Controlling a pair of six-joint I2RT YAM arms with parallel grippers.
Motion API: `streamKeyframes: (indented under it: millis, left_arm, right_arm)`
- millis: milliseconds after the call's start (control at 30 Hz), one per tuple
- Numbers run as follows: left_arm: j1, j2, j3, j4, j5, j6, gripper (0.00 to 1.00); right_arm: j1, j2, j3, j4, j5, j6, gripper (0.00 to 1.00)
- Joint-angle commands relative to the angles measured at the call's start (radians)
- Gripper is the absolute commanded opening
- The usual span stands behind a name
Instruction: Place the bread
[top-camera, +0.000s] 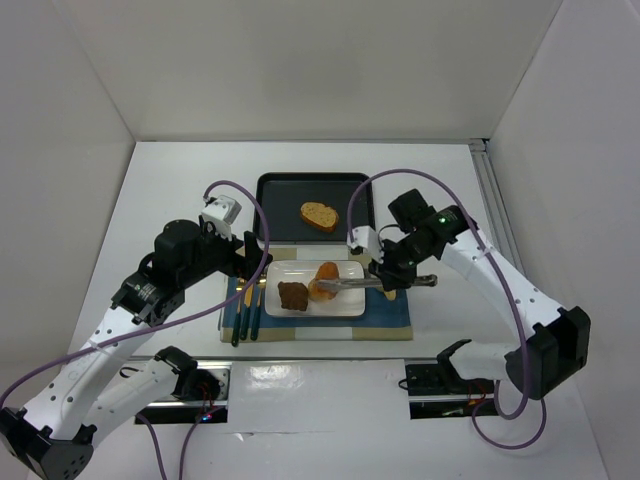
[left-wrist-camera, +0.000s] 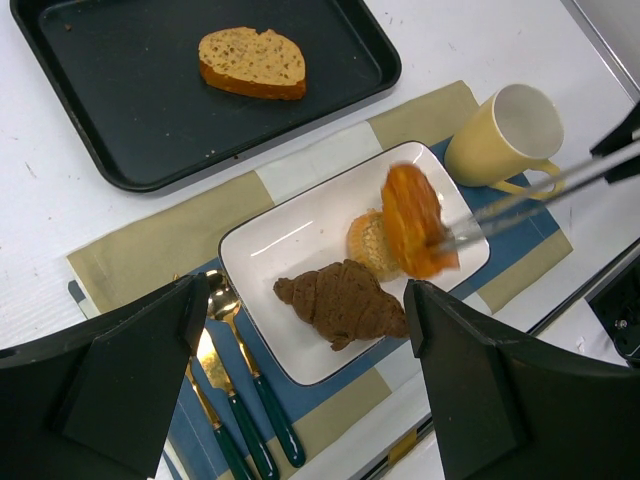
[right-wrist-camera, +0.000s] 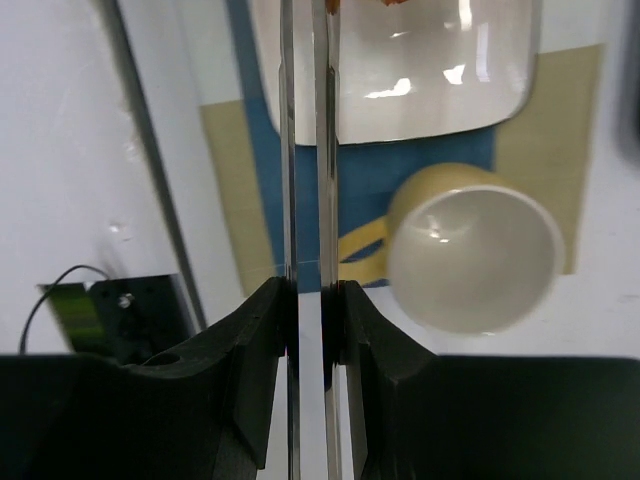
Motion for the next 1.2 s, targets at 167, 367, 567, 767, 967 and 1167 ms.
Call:
streamKeyframes:
  millis: [167, 367, 567, 767, 967, 1167]
  left_arm:
    - [-0.002, -0.015, 0.007, 0.027, -0.006, 0.007, 0.98]
    - [-0.002, -0.015, 0.007, 0.027, -0.006, 0.007, 0.98]
    - [-0.002, -0.015, 0.007, 0.027, -0.006, 0.007, 0.98]
    - [-0.002, -0.015, 0.007, 0.027, -0.006, 0.007, 0.98]
    - [-0.002, -0.015, 0.007, 0.027, -0.006, 0.007, 0.98]
    - [-0.002, -0.015, 0.007, 0.027, -0.006, 0.007, 0.98]
  right_arm:
    - [0.087, -0.043, -0.066, 0.007, 0.012, 0.103, 0.07]
    - [0.109, -0.043, -0.077, 0.042, 0.022, 0.124, 0.35]
    - [0.109, -0.054, -0.077, 0.052, 0.042, 0.124, 0.51]
    - [0.109, -0.063, -0.088, 0.061, 0.042, 0.124, 0.53]
    - [0.109, -0.092, -0.05, 0.027, 0.019, 0.124, 0.55]
    - [0.109, -0.122, -0.008, 0.018, 0.009, 0.115, 0.55]
